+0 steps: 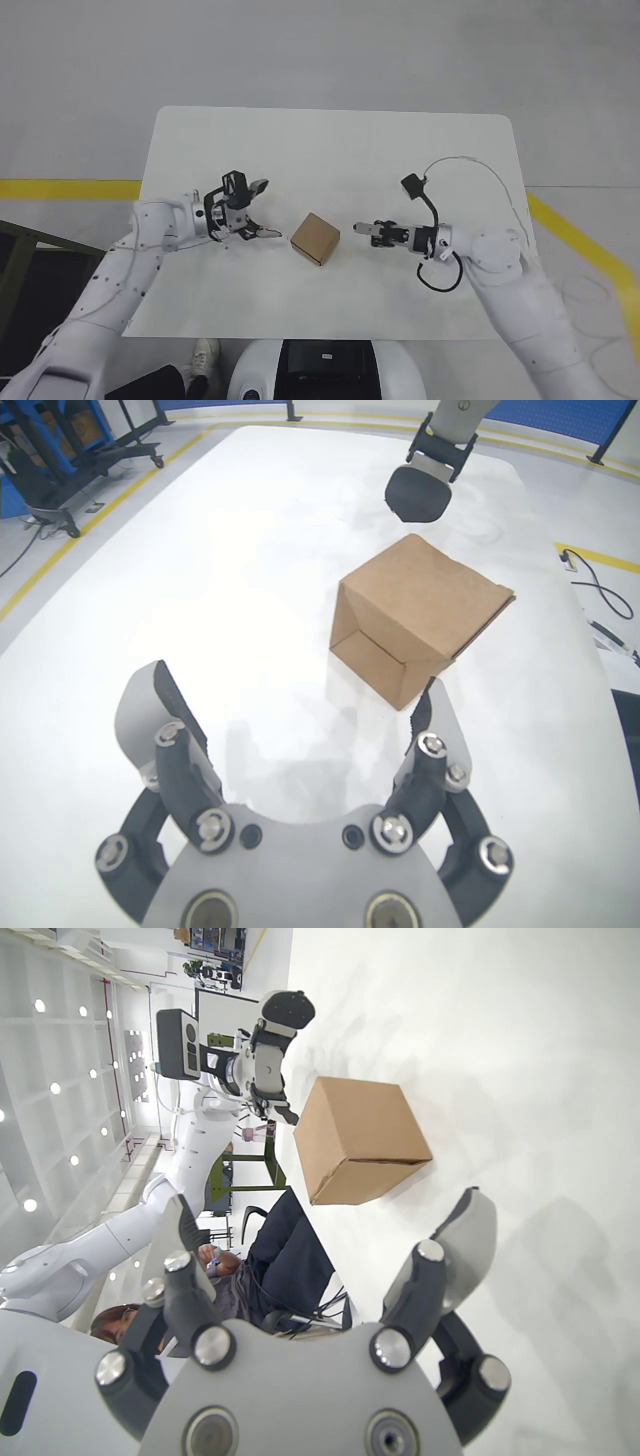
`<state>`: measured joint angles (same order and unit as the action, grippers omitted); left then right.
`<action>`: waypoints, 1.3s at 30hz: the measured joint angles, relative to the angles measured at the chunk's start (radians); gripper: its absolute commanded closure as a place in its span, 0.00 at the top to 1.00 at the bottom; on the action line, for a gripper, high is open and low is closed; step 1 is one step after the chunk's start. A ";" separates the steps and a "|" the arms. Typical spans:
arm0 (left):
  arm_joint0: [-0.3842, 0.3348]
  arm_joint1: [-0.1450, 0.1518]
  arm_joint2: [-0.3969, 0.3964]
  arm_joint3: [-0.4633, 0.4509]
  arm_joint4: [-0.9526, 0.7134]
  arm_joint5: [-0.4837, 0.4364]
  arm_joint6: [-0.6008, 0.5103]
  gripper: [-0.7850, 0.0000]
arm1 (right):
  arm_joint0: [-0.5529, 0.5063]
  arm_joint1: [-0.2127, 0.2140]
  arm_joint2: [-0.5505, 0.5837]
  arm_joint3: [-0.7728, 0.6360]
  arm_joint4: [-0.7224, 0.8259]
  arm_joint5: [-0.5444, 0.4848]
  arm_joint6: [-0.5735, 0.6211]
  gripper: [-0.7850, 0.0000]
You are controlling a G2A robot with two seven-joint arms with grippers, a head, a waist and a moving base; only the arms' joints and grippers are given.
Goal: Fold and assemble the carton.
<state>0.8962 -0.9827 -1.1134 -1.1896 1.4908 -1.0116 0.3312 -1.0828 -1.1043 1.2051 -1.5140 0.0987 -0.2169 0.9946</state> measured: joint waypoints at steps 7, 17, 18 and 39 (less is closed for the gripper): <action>0.010 0.012 -0.116 0.022 -0.148 0.139 -0.172 1.00 | 0.011 0.017 0.068 -0.025 -0.111 -0.107 -0.048 1.00; -0.004 0.006 -0.180 -0.063 -0.483 0.248 -0.489 1.00 | 0.023 0.044 0.192 -0.105 -0.306 -0.205 -0.148 1.00; -0.007 0.008 -0.187 -0.070 -0.493 0.245 -0.501 1.00 | 0.022 0.046 0.208 -0.115 -0.319 -0.205 -0.157 1.00; 0.026 0.026 -0.265 -0.208 -0.548 0.299 -0.617 1.00 | 0.072 0.076 0.356 -0.184 -0.382 -0.181 -0.173 1.00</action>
<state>0.9226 -0.9564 -1.3785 -1.3978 0.9425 -0.7124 -0.2860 -1.0109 -1.0283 1.5615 -1.6980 -0.2829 -0.3978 0.8215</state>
